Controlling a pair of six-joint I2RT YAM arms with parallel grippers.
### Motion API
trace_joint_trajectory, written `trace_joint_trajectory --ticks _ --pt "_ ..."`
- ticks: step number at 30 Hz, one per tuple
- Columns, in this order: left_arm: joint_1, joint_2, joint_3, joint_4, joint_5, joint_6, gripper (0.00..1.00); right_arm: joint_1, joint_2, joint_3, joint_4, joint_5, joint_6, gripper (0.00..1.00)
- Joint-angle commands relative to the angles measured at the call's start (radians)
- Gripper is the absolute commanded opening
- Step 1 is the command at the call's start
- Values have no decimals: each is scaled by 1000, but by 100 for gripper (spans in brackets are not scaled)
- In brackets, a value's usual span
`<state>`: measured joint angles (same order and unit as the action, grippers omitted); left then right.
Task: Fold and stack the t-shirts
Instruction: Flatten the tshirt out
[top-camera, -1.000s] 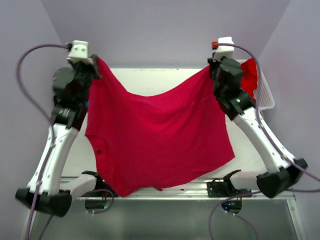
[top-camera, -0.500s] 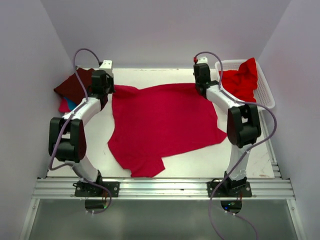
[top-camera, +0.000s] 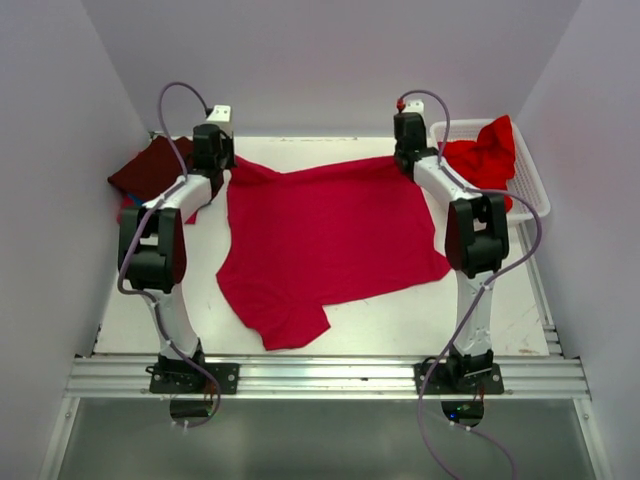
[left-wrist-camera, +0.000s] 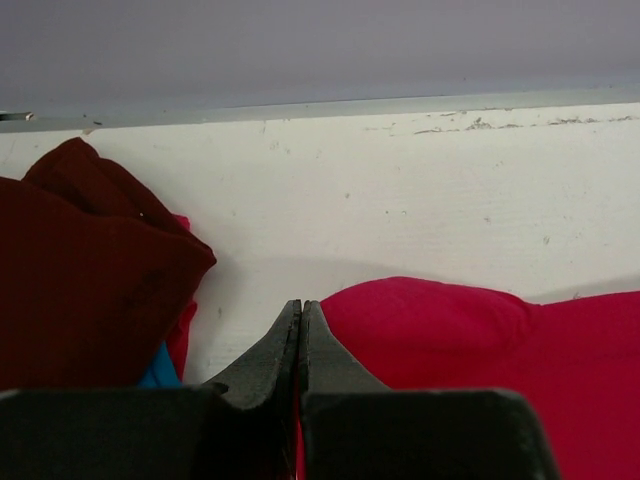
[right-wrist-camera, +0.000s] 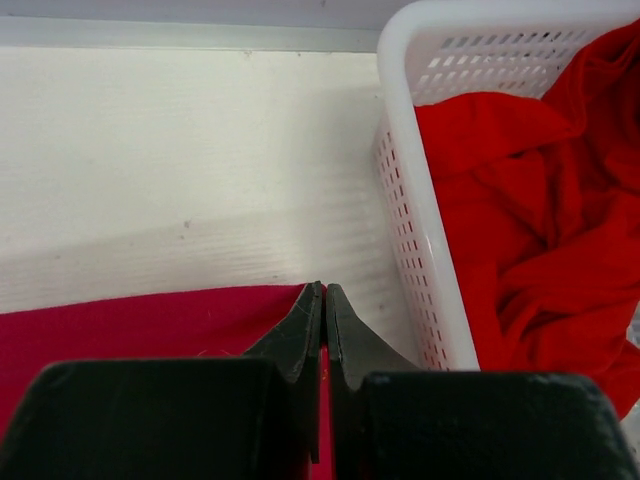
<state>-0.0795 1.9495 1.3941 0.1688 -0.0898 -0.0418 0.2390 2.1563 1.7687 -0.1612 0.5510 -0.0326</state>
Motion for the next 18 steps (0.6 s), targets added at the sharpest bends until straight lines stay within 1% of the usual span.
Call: trace_joint_trajectory --ticks 1,3,10,18 --pt "9 35 62 61 -5 -1 0 -41 14 -4 28 47 23 0" --pt "9 34 59 77 -16 3 0 -70 4 -44 54 43 25 0" --pt "15 19 37 101 -27 11 0 -139 -4 -75 69 29 62 0" --pt "23 40 74 86 -16 0 0 -144 13 -54 55 10 66 0"
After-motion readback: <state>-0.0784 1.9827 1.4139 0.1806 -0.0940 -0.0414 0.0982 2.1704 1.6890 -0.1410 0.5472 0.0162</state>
